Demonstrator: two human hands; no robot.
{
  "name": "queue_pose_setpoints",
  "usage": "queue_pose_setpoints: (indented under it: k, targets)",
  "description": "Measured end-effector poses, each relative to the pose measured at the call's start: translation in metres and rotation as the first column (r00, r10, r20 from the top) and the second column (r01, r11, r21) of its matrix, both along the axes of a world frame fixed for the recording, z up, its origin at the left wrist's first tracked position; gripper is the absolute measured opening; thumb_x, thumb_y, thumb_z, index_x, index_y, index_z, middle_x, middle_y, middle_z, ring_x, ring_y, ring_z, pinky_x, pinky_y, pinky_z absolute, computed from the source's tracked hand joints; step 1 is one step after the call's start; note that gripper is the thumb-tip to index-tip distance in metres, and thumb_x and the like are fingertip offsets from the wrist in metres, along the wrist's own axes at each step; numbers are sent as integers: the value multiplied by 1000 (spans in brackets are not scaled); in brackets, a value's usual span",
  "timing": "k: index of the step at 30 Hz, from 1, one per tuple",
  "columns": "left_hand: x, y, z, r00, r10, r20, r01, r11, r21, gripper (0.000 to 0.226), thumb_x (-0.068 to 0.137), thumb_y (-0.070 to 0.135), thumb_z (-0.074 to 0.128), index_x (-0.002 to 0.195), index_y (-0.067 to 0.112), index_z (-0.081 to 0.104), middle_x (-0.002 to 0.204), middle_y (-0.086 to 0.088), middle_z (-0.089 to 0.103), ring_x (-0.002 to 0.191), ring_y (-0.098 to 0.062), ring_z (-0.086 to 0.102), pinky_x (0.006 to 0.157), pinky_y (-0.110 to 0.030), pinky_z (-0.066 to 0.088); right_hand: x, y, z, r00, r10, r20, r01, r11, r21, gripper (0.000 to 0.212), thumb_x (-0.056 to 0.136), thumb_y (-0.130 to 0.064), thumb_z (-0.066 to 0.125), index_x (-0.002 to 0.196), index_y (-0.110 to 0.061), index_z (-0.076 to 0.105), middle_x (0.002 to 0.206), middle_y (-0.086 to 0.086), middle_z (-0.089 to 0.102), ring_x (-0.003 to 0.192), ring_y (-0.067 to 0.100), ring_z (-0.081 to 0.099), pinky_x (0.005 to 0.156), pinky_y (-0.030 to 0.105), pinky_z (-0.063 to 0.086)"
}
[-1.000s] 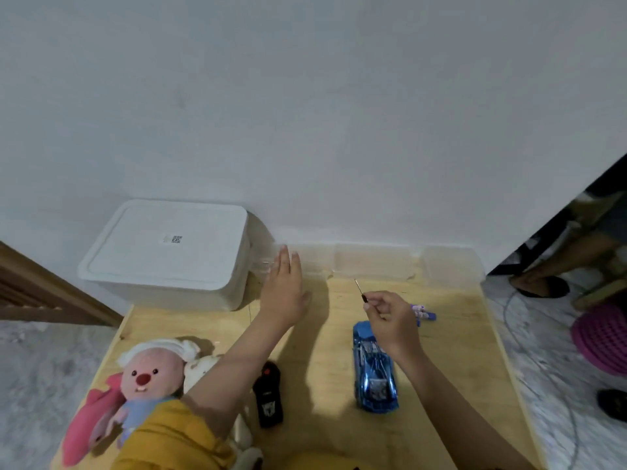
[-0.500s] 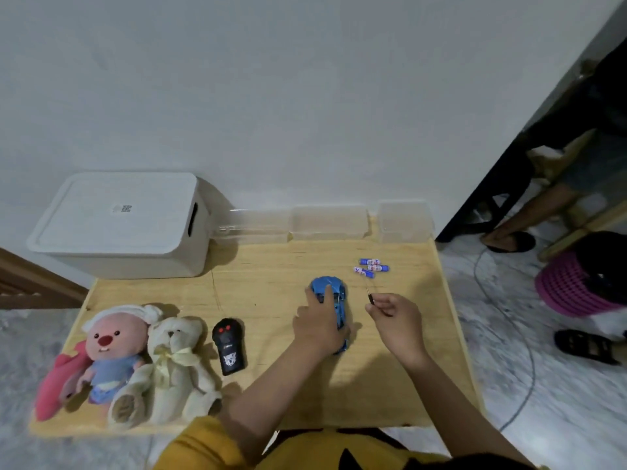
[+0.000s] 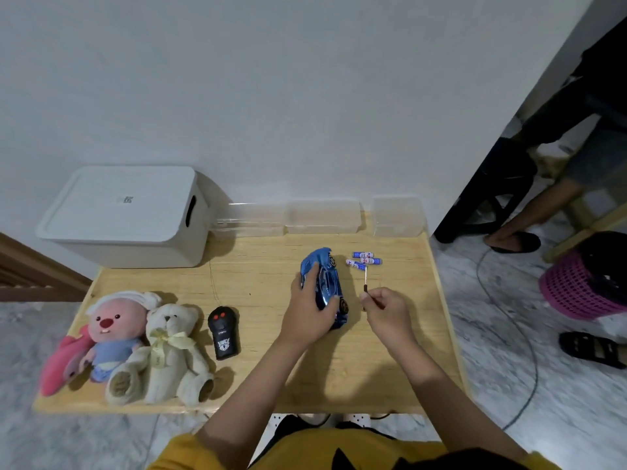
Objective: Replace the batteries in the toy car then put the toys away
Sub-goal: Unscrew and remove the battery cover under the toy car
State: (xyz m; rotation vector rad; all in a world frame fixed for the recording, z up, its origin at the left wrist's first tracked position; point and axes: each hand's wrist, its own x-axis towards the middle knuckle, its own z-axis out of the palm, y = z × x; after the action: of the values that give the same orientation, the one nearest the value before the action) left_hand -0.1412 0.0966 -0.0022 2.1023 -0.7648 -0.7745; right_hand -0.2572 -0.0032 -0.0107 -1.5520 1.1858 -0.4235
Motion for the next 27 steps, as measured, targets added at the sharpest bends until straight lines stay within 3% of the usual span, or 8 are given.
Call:
queue_pose_setpoints:
  k: [3,7,13,17,19,22,24,27]
  targets:
    - [2,3,11,992,45,-121,-66,982,-179,69,81,45,55,139,54,20,140,7,40,130,-15,41,106,-44,41,12,-4,2,999,17,35,-21,989,145,15,93,-24,55,84,-14,61,91,5,68,88,23,62,77,35,48]
    - [1,9,33,991,-2,-136,-34,964,-262,66,91,26,54,131,62,16,142,13,30,137,-9,30,111,-41,34,26,-5,10,978,30,205,-115,902,417,16,97,-24,49,100,-16,63,102,8,71,100,29,66,92,48,47]
    - [6,22,39,985,-19,-171,-36,949,-313,65,85,41,48,140,58,18,153,20,19,143,-8,18,114,-47,29,45,-1,19,951,-111,287,-82,807,585,42,96,-23,50,136,-10,43,123,13,63,107,30,64,99,51,45]
    - [10,29,42,978,-33,-208,-45,933,-358,63,95,15,45,142,52,24,153,20,23,136,0,31,109,-38,38,50,5,24,945,-152,291,-66,780,622,30,98,-24,44,126,-11,48,114,16,66,102,35,64,96,52,44]
    - [11,30,44,978,-18,-207,-56,936,-348,65,96,6,42,140,53,27,150,20,29,133,2,35,108,-33,39,52,5,27,924,-195,328,-64,768,637,17,99,-20,42,111,-11,50,102,16,65,90,34,64,84,50,50]
    - [12,29,48,987,4,-159,-54,950,-309,58,98,13,41,143,47,26,139,31,35,125,15,34,106,-17,33,52,4,34,902,-211,376,-66,794,604,12,100,-16,40,103,-9,49,97,13,65,89,32,64,77,46,52]
    - [15,28,52,994,34,-102,-62,957,-283,51,99,25,43,145,41,26,127,35,38,110,28,37,95,-3,32,50,5,38,902,-184,390,-73,826,559,14,100,-18,42,105,-7,51,99,10,67,95,30,64,78,45,53]
    - [21,27,52,997,70,-23,-74,969,-235,54,97,31,48,146,37,26,111,29,45,100,15,49,96,-20,44,50,6,44,913,-126,387,-86,869,486,14,100,-21,43,99,-11,51,100,4,70,96,23,66,87,47,51]
